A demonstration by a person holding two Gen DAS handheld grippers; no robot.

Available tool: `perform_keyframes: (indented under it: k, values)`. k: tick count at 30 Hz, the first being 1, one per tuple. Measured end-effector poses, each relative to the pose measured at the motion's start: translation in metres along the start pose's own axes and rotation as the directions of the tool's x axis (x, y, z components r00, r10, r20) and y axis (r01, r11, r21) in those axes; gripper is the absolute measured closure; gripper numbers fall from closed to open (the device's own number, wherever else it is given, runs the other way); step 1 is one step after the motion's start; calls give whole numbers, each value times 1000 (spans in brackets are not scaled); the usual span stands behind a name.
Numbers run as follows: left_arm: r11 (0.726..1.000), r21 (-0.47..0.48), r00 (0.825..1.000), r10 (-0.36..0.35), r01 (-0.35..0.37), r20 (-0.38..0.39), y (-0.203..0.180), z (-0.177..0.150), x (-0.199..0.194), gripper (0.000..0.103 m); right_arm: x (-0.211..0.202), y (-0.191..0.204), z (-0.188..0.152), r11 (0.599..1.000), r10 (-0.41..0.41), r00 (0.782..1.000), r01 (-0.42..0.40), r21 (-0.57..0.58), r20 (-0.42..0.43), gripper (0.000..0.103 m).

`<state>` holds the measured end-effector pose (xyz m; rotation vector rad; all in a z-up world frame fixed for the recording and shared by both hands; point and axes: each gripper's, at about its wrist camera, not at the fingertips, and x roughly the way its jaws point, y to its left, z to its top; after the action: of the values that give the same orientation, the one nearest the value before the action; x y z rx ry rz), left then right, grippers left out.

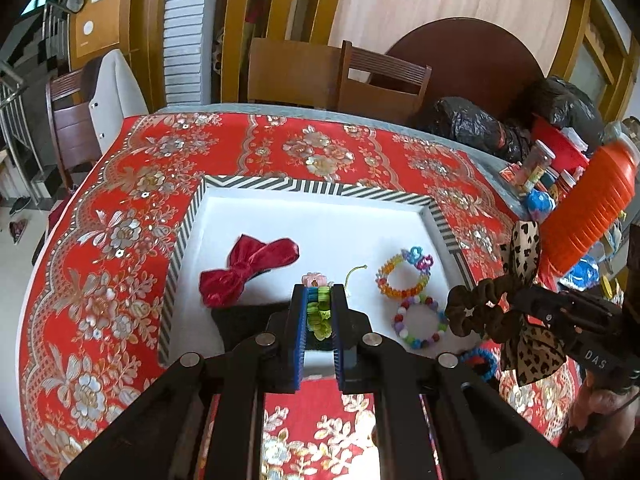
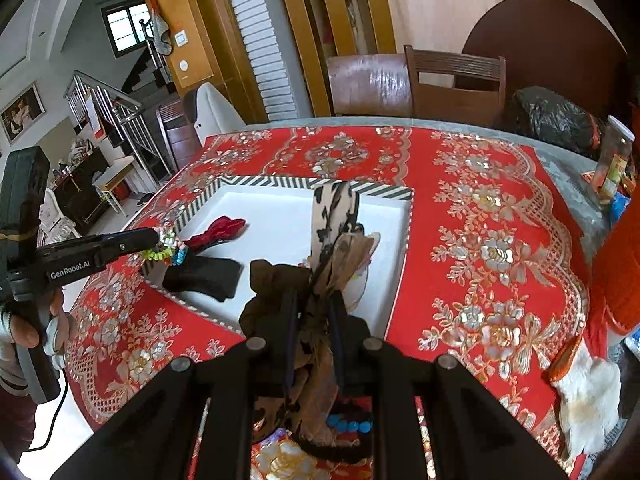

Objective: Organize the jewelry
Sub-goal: 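Lower the beaded cluster into the tray with the left gripper while the right releases the leopard scrunchie there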

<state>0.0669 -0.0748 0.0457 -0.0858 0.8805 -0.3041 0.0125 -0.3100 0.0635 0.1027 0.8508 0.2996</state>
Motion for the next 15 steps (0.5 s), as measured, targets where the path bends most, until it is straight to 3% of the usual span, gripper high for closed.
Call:
perform_keyframes:
  k: [15]
  values:
    - [997, 46, 998, 62, -62, -9, -13, 19, 43, 79, 45, -16, 28, 999, -31, 999, 32, 34, -34, 88]
